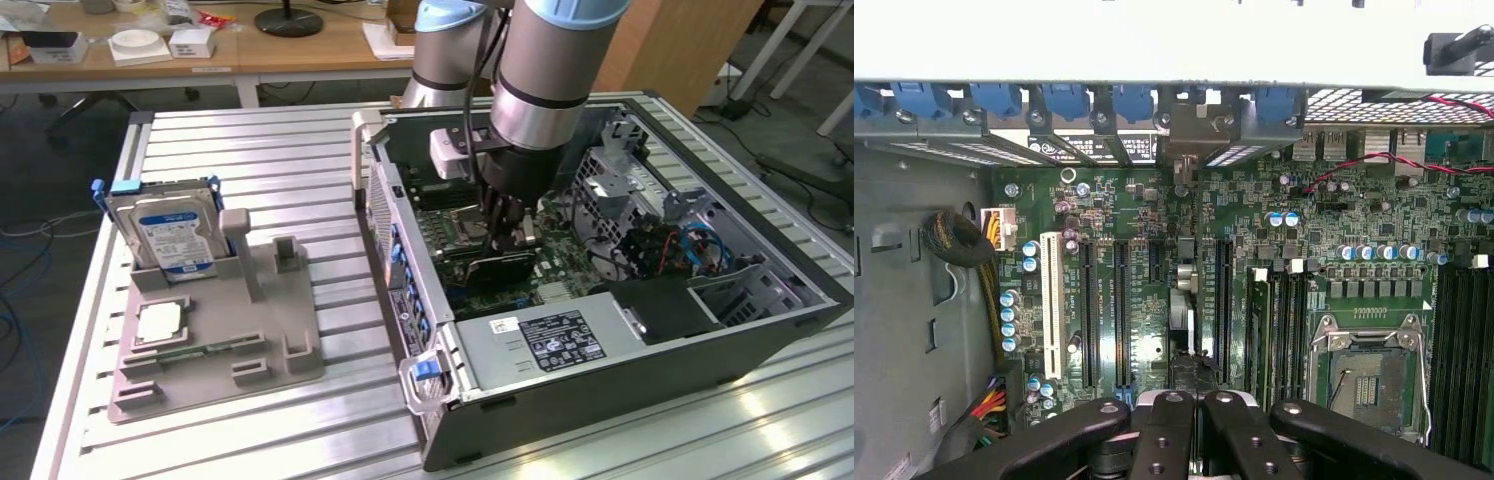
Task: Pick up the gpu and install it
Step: 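Press down on the gpu until it lock into place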
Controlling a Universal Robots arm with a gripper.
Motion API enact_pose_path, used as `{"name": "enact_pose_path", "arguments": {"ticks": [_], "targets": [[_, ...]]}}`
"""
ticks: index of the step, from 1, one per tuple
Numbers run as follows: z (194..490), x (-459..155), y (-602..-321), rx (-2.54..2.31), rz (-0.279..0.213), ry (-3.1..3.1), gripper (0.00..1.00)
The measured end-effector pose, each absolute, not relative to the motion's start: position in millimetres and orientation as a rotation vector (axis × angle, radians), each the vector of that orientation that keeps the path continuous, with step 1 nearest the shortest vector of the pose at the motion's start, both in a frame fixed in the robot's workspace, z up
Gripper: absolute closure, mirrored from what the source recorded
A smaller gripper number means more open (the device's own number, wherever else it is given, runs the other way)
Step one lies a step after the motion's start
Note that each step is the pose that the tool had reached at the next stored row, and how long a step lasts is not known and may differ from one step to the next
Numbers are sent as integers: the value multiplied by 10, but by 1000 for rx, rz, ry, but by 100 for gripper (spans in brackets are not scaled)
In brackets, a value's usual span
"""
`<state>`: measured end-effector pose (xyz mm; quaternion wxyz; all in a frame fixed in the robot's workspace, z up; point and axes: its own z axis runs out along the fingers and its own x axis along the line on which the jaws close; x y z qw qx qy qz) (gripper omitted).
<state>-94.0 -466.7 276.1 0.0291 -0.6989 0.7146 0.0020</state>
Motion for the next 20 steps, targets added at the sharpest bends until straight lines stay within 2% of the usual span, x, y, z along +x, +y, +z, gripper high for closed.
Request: {"name": "enact_pose_path", "arguments": {"ticks": [11,20], "targets": [[2761,-1005,-4667,-2164,23,2212,90],[2762,-1008,-4664,-2211,132,2261,90]]}}
